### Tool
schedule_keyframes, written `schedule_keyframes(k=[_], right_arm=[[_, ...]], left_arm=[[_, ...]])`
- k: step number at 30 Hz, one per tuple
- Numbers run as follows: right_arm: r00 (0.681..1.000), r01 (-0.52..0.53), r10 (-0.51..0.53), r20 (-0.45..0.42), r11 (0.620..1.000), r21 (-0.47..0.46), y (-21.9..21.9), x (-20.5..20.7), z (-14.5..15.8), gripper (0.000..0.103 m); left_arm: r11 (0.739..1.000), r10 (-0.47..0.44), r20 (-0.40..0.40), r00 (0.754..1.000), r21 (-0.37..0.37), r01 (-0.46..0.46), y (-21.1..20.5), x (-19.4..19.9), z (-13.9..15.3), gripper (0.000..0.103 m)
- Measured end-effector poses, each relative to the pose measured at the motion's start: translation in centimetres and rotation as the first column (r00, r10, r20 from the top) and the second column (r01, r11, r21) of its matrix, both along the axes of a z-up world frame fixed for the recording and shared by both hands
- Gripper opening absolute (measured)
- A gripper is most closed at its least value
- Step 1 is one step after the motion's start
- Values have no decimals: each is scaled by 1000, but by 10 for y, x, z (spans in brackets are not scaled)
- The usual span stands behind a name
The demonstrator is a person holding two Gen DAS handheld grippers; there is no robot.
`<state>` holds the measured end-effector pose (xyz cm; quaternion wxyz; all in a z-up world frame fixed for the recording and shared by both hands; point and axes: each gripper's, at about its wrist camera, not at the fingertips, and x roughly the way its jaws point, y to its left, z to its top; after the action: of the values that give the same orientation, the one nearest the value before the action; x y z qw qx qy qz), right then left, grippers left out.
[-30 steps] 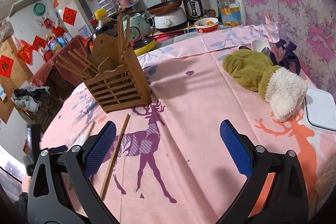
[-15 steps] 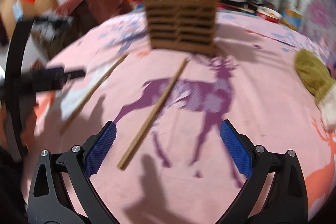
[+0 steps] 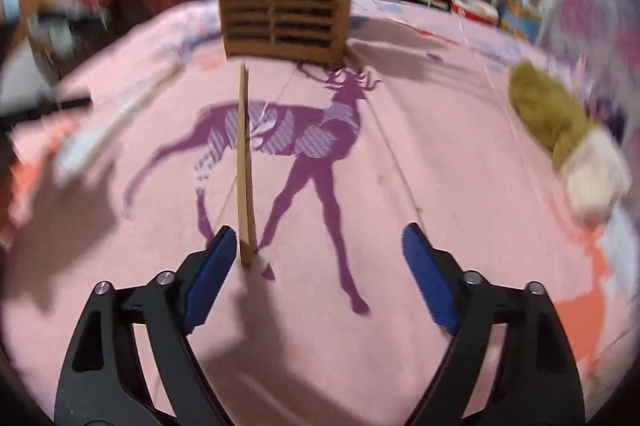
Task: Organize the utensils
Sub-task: 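Close the left tool on a bamboo chopstick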
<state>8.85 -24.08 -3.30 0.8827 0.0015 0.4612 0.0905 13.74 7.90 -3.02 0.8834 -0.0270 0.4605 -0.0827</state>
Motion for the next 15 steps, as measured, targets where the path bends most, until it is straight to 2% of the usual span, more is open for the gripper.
schedule_keyframes(k=[3, 7, 12, 15], right_arm=[[997, 31, -37, 62, 995, 95, -21, -12, 17, 80], [990, 66, -83, 110, 986, 156, -30, -17, 29, 80], [988, 114, -131, 84, 975, 190, -37, -8, 25, 80], [987, 130, -148, 68, 967, 220, -41, -6, 24, 81]], left_arm=[[999, -31, 21, 999, -7, 31, -2, -17, 2, 98], [995, -91, 39, 995, -45, 93, -8, -37, 3, 98], [980, -188, 21, 982, -66, 189, -21, -54, -2, 96], [971, -235, -10, 972, -45, 234, -32, -62, -9, 86]])
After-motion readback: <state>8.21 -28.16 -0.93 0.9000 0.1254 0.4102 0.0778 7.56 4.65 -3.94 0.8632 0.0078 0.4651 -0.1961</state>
